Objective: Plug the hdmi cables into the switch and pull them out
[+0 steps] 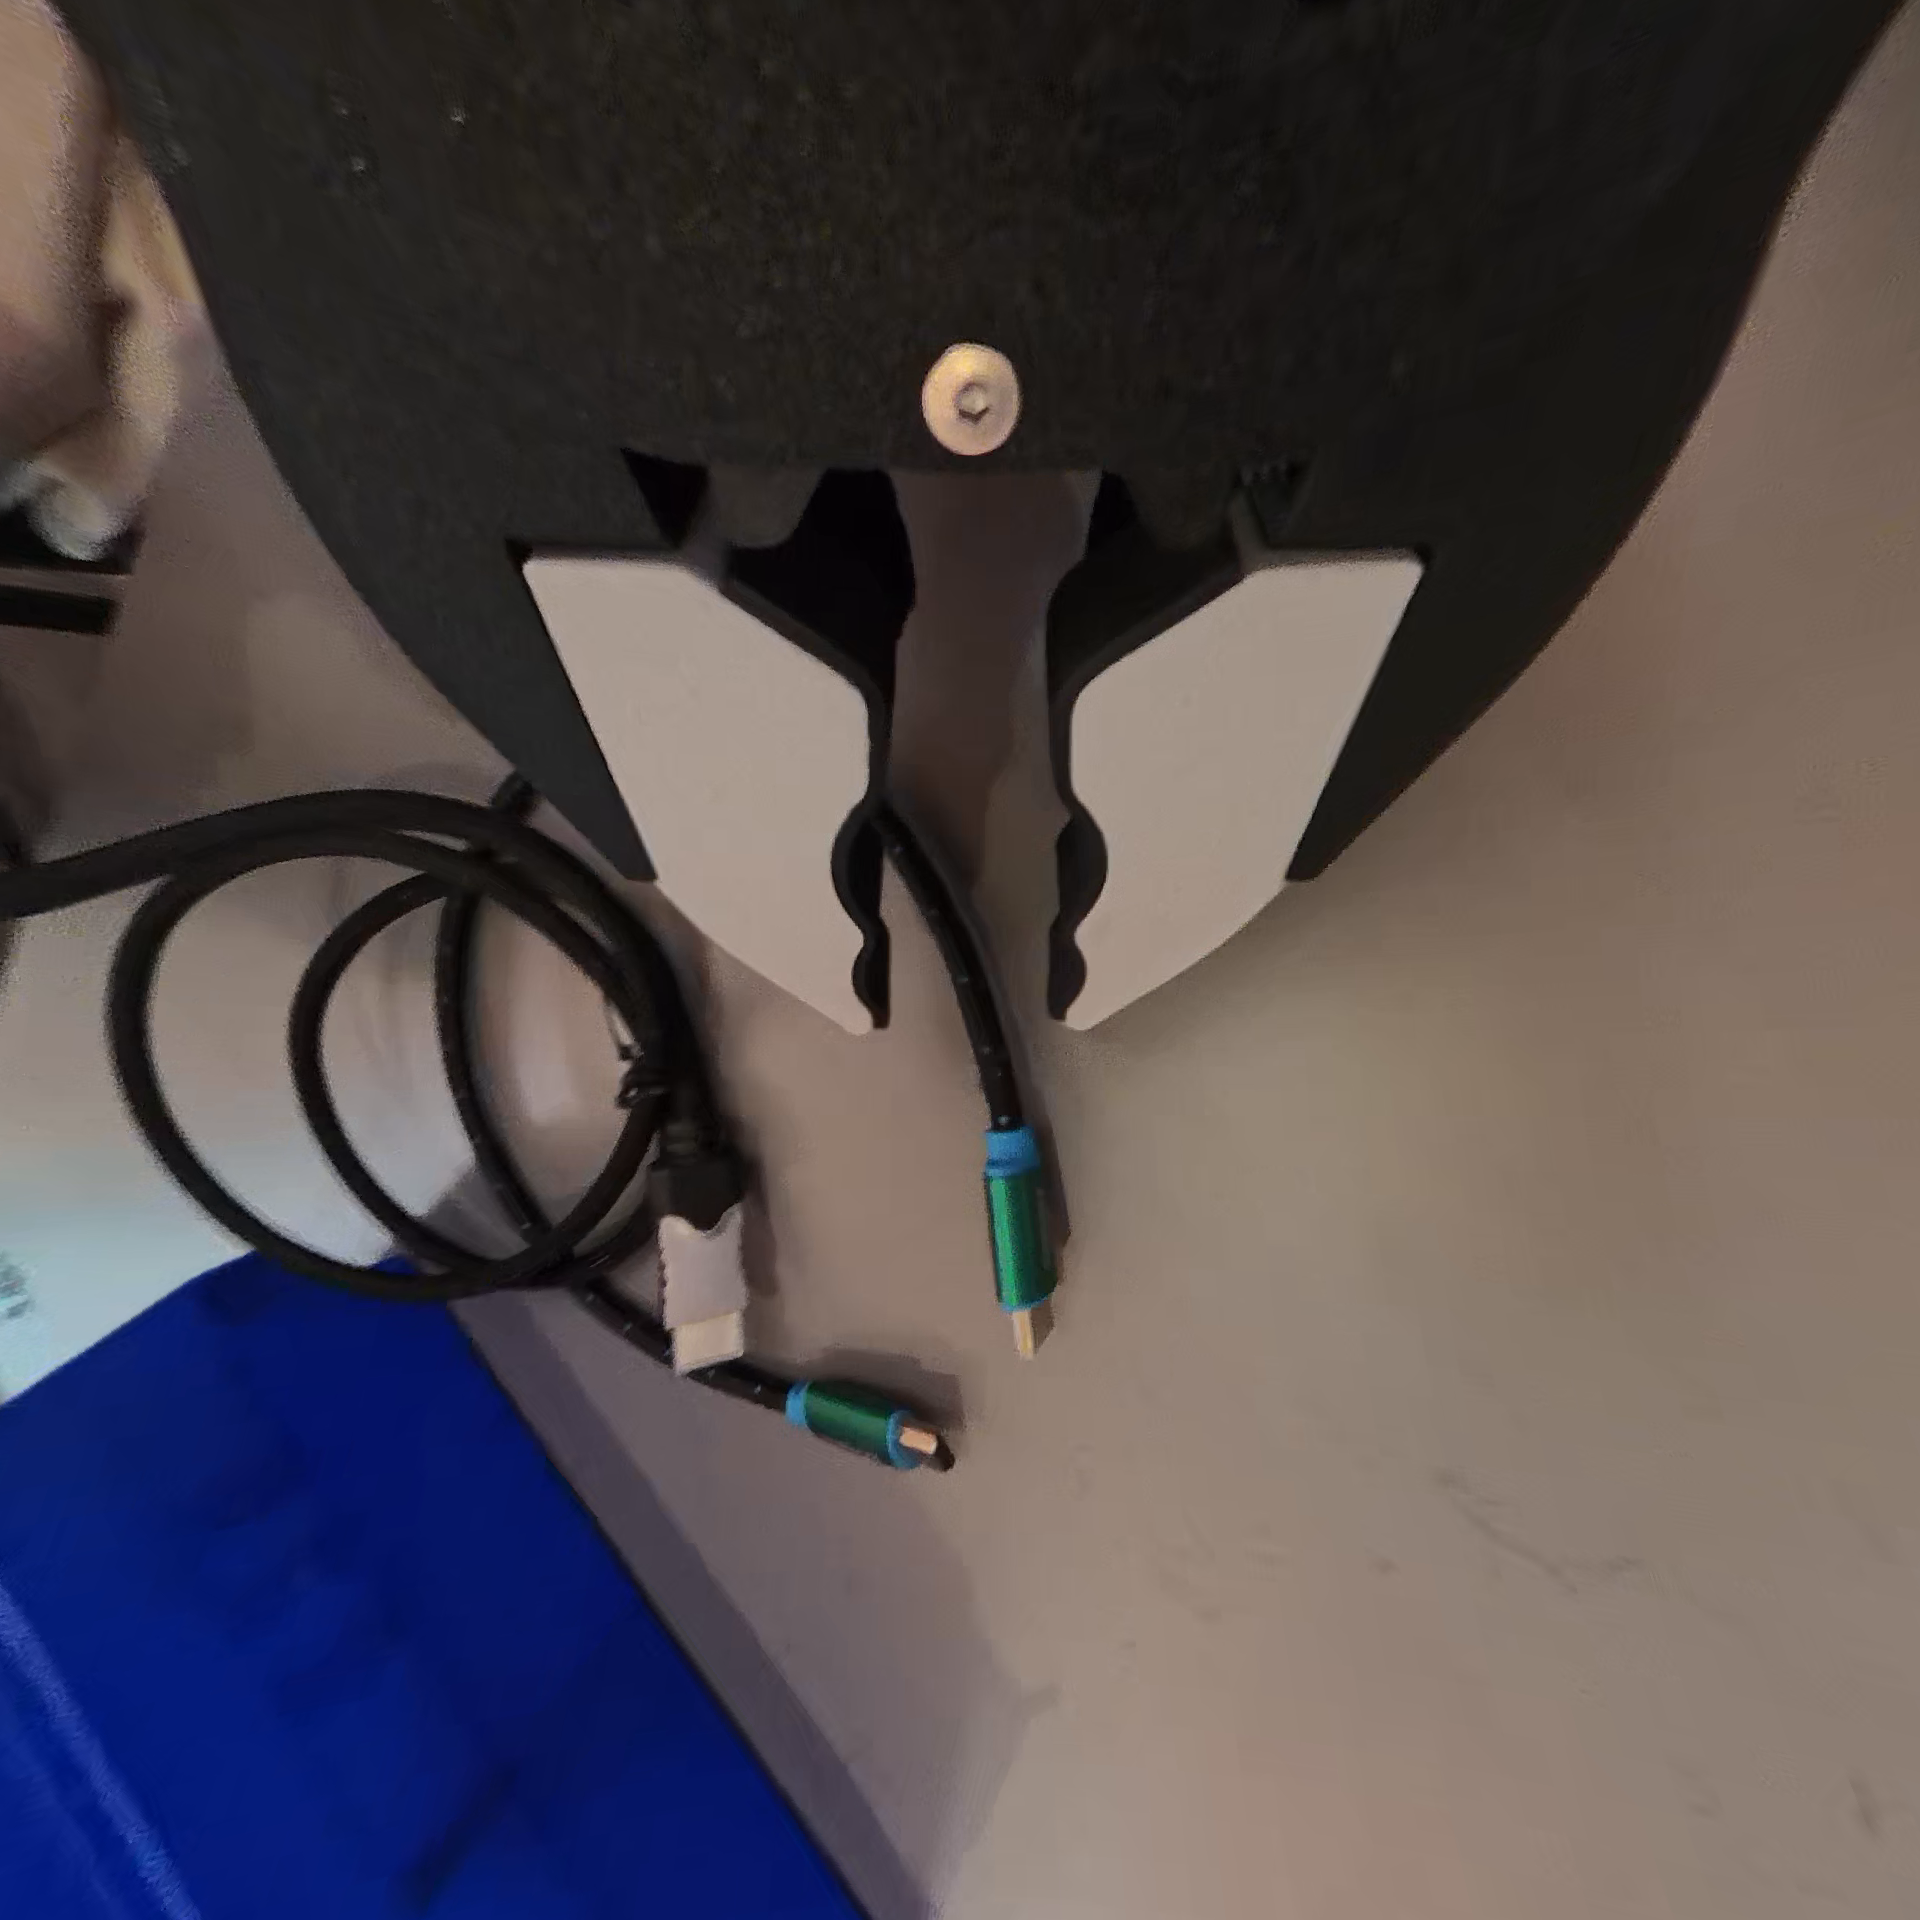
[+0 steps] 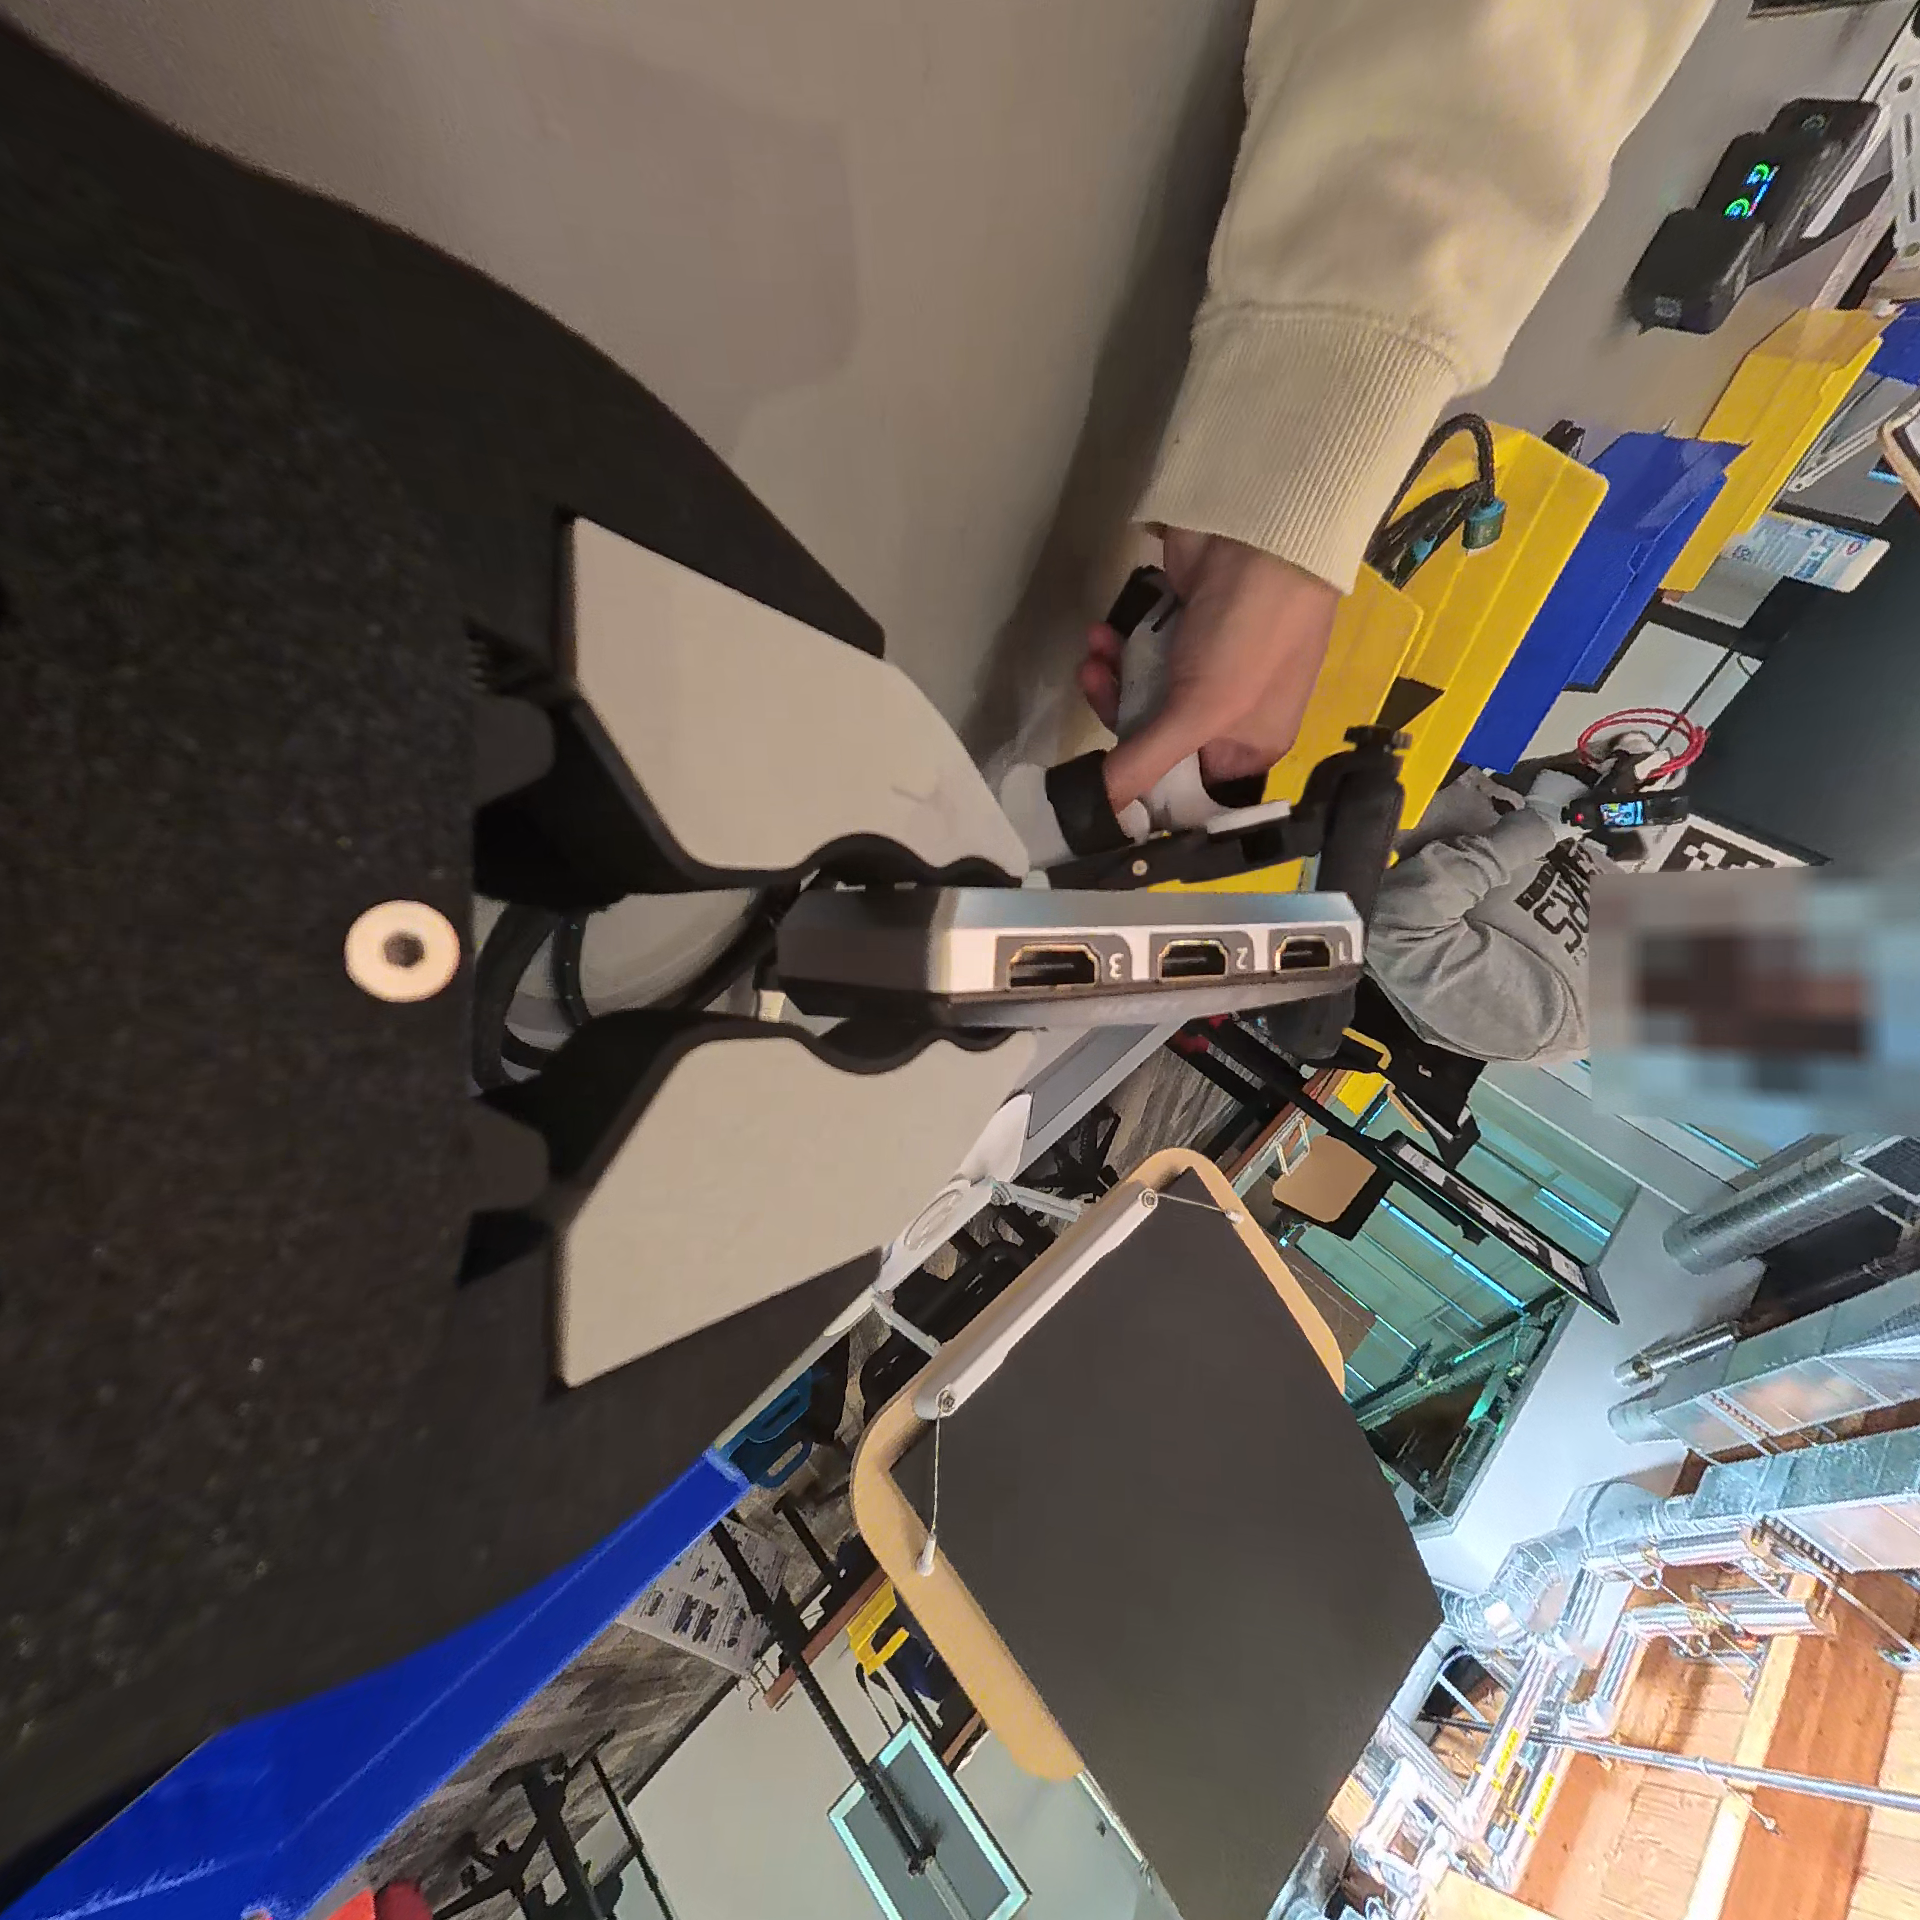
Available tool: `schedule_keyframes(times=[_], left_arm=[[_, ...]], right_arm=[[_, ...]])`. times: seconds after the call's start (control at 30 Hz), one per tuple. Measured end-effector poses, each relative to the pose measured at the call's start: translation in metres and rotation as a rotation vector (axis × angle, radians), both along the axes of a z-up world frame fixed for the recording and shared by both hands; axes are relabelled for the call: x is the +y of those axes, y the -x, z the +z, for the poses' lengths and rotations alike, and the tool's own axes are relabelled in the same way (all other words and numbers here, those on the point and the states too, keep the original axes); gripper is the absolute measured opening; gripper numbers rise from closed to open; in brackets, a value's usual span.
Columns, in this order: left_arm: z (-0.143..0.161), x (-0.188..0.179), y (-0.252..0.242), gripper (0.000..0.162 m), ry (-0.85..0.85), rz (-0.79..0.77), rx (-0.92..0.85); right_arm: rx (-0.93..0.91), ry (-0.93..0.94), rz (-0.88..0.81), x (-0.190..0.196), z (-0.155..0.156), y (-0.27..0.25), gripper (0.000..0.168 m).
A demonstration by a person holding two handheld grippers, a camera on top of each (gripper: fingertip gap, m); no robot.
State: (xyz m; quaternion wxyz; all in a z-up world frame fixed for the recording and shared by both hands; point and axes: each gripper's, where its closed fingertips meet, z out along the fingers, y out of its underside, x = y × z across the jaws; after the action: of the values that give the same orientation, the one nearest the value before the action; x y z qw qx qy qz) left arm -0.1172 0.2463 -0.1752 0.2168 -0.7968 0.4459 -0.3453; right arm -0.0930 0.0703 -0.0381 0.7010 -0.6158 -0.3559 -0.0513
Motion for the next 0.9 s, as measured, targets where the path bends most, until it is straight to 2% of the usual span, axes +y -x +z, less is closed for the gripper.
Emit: schedule_keyframes(times=[0.13, 0.17, 0.23, 0.27, 0.37, 0.43, 0.53, 0.67, 0.77, 0.83, 0.9], left_arm=[[-0.01, -0.007, -0.01, 0.041, -0.031, -0.015, 0.042], [-0.011, -0.007, -0.013, 0.037, -0.054, -0.016, 0.057], [-0.016, -0.002, -0.016, 0.012, -0.142, 0.003, 0.104], [-0.016, 0.0, -0.017, 0.007, -0.179, 0.007, 0.113], [-0.014, 0.002, -0.014, 0.007, -0.233, -0.019, 0.126], [0.007, 0.01, -0.003, 0.007, -0.294, -0.025, 0.101], [0.07, 0.034, 0.039, 0.006, -0.487, 0.016, 0.085], [0.145, 0.053, 0.113, 0.006, -0.776, 0.092, 0.187], [0.189, 0.044, 0.149, 0.006, -0.992, 0.128, 0.268], [0.199, 0.022, 0.155, 0.006, -1.103, 0.106, 0.312], [0.188, -0.006, 0.152, 0.006, -1.221, 0.027, 0.387]], right_arm=[[-0.027, -0.005, 0.009, 0.0, -0.001, 0.004, 0.021], [-0.031, -0.007, 0.009, 0.0, -0.001, 0.004, 0.021], [-0.015, -0.006, 0.006, 0.001, -0.001, 0.003, 0.021], [-0.003, -0.002, 0.004, 0.002, -0.001, 0.002, 0.021], [0.008, -0.005, -0.01, 0.003, 0.0, -0.002, 0.021], [0.008, -0.012, -0.034, 0.004, 0.003, -0.008, 0.021], [0.02, -0.048, -0.07, 0.001, 0.019, -0.015, 0.021], [0.029, -0.205, -0.134, -0.015, 0.078, -0.023, 0.021], [0.077, -0.29, -0.141, -0.024, 0.12, -0.026, 0.021], [0.073, -0.264, -0.119, -0.018, 0.125, -0.021, 0.021], [0.043, -0.261, -0.127, -0.008, 0.113, -0.015, 0.021]])
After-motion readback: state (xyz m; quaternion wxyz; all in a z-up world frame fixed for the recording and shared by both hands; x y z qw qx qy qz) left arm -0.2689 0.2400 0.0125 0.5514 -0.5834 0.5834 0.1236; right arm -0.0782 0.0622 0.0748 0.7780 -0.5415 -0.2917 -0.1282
